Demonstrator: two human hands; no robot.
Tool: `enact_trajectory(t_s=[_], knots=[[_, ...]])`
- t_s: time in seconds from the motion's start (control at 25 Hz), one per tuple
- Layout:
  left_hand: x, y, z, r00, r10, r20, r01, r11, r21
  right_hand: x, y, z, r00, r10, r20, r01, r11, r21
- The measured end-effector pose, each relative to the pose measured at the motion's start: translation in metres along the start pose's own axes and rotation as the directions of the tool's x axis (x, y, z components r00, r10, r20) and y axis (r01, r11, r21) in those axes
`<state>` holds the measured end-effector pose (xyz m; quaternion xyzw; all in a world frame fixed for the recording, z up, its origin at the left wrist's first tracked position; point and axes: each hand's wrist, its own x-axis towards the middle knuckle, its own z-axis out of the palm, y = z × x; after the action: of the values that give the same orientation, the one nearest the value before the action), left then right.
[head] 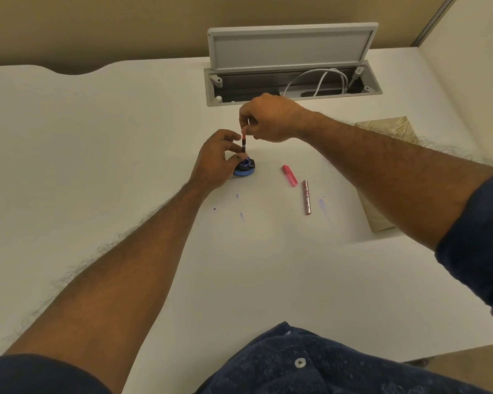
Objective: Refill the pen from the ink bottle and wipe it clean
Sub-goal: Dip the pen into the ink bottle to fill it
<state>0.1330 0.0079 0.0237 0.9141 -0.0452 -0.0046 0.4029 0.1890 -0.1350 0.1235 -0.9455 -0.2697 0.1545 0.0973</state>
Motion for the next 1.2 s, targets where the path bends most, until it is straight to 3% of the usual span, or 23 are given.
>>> enact_trajectory(t_s=[0.68,1.2], knots=[[-0.002,0.005,-0.006,0.996,0.089,0.0,-0.089,0.995,0.033,-0.027,0.011,0.031,0.991,0.082,-0.108,-0.049,0.959,0.28],[-0.008,-0.003,-0.007,0.991,0.125,0.048,-0.128,0.99,0.064,-0.031,0.011,0.05,0.955,0.175,-0.238,-0.089,0.939,0.333]])
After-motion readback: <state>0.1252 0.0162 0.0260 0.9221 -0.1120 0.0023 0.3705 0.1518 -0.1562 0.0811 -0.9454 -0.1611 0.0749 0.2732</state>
